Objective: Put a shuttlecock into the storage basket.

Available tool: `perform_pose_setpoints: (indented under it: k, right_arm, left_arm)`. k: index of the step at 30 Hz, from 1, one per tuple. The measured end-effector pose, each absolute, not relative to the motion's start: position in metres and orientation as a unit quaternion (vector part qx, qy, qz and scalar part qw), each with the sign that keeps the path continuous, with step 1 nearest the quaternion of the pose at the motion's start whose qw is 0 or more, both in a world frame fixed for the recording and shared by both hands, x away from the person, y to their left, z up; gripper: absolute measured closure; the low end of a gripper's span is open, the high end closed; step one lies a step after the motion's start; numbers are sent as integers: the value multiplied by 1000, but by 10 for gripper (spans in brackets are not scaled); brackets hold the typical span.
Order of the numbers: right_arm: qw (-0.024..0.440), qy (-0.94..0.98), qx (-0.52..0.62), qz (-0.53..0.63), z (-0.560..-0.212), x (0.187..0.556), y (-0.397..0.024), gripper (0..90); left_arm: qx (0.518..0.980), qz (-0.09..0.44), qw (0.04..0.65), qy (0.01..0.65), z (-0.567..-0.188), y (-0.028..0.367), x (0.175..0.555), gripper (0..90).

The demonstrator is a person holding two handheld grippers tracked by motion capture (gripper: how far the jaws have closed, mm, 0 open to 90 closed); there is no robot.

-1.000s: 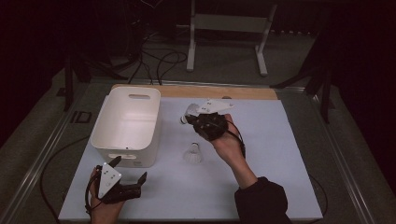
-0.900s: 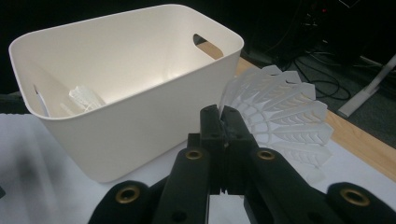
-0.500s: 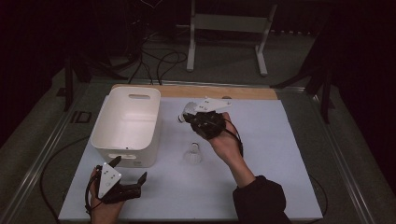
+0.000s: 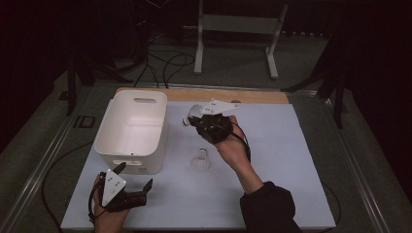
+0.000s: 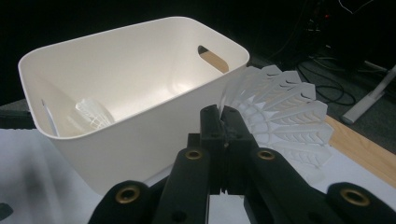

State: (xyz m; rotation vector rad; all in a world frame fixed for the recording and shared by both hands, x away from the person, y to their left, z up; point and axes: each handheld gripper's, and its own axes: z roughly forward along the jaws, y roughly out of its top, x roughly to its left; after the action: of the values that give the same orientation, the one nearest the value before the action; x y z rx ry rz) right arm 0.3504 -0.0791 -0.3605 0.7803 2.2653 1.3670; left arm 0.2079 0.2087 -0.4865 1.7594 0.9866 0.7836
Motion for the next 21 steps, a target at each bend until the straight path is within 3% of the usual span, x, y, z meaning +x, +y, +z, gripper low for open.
perform_pose_setpoints:
  k: [21]
  right_arm:
    - [185, 804, 274, 494, -356, 350, -68, 893]
  left_arm:
    - [718, 319, 469, 402, -486, 209, 208, 5]
